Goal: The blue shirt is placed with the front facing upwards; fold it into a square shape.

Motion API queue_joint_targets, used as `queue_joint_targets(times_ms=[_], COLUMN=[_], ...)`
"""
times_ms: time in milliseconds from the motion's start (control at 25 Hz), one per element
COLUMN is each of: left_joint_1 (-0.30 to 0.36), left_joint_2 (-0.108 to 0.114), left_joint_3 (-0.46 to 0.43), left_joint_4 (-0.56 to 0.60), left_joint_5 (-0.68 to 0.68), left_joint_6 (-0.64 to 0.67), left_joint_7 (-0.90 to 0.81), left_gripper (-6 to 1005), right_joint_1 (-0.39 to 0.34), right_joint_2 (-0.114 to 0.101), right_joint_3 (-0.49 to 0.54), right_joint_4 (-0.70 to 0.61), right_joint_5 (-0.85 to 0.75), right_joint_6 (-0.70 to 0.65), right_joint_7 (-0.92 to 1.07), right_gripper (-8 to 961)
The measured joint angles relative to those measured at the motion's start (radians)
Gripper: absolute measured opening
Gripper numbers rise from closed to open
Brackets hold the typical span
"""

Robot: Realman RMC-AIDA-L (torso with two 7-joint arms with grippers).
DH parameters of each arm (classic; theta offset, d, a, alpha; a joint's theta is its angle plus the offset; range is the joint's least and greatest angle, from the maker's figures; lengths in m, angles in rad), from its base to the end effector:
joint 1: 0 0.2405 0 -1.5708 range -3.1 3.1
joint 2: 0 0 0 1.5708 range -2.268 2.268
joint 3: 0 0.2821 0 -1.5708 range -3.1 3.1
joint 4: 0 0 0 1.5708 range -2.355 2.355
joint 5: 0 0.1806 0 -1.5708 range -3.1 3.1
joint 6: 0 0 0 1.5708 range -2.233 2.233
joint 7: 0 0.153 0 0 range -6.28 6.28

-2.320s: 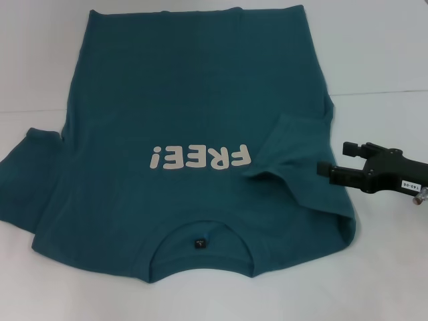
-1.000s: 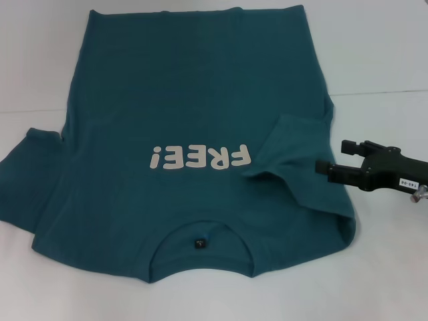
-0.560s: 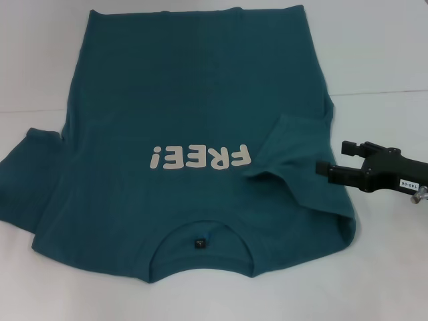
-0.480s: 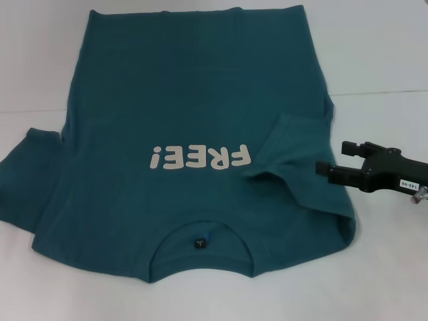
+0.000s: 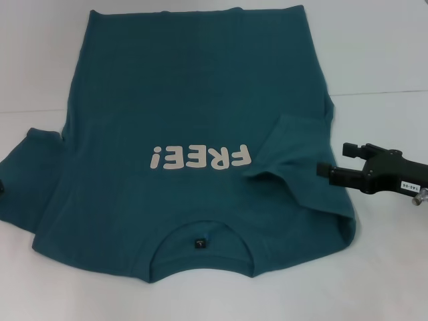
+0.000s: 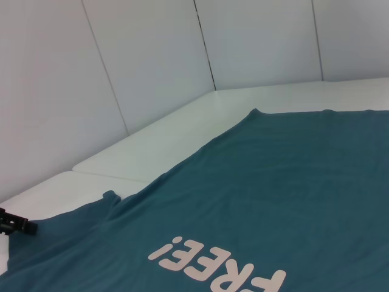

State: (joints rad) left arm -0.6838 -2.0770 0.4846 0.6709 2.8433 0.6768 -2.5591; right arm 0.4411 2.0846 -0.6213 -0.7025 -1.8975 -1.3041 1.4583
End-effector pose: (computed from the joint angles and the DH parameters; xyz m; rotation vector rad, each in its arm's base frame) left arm -0.3728 0.4049 0.0395 -1.5484 -1.4799 -0.0928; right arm 0.3064 0.3390 0.0086 -2.3133 0.8438 0.6600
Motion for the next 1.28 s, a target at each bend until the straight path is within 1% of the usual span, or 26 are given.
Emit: queue_joint_targets(times_ms=[440, 680, 1280], left_joint_1=[-0.024, -0.030, -0.035], left_joint_2=[-0.013, -0.016, -0.019], left_joint_3=[0.000, 0.000, 0.003], left_joint_4=[-0.003, 0.000, 0.018], left_joint_5=[-0.001, -0.001, -0.002], left_joint_6=[0.015, 0.014, 0.005], left_joint_7=[0.002, 0.003, 0.006], left_gripper=[731, 728, 276], right_joint_1=[-0.003, -0.004, -0.001], right_joint_2=[0.000, 0.000, 0.000], right_joint_3=[0.000, 0.000, 0.000], right_joint_4=[0.000, 0.000, -0.004], right_joint_5=[0.000, 0.000, 0.000], right_joint_6=[-0.001, -0.001, 0.000], right_joint_7=[0.002, 0.002, 0.004], right_gripper=[945, 945, 944])
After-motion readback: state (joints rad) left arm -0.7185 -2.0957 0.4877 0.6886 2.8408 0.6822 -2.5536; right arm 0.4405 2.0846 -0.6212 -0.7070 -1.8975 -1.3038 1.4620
